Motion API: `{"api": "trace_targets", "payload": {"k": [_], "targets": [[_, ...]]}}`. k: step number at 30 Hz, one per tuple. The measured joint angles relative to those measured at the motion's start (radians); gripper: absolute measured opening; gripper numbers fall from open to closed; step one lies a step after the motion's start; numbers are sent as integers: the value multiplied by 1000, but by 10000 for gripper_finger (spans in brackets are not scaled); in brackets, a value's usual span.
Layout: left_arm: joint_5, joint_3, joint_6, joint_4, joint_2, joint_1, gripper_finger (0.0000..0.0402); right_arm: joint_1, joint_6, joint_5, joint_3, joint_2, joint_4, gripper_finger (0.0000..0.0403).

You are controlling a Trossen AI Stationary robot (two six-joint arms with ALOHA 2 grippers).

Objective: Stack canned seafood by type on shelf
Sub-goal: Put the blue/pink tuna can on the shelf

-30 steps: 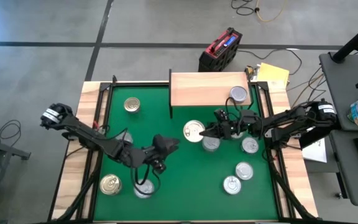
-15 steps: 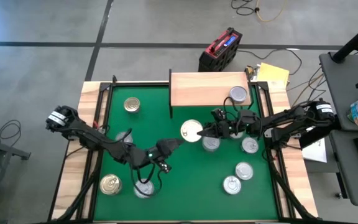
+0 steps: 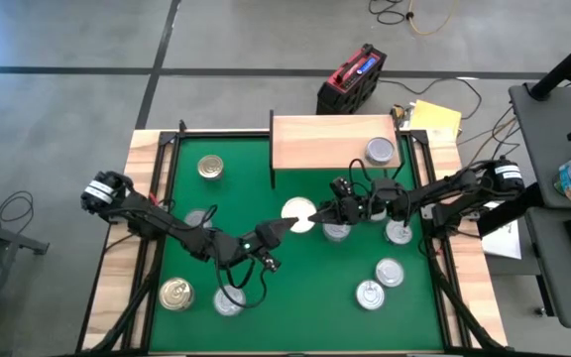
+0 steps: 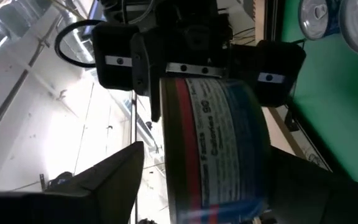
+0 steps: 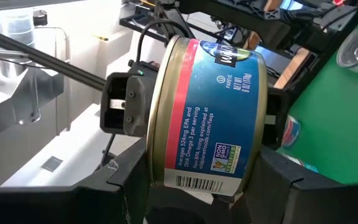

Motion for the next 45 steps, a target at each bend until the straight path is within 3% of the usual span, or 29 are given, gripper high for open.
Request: {"api": "trace_targets", "payload": {"k": [8, 17, 29, 38, 45], "targets": [[-15, 0, -14, 6, 1, 0, 175, 0, -11, 13, 7, -3, 4, 205], [-28, 0, -55, 3, 1, 0, 175, 0, -39, 32, 7, -2, -10, 215], [-52, -2, -171, 51, 1, 3, 175, 0, -88, 62, 8, -5, -5, 266], [-108, -2, -280, 64, -17, 11, 175, 0, -108, 48, 5, -6, -19, 258], [0, -78, -442, 62, -131, 12, 175, 5, -177, -25, 5, -7, -13, 247]]}}
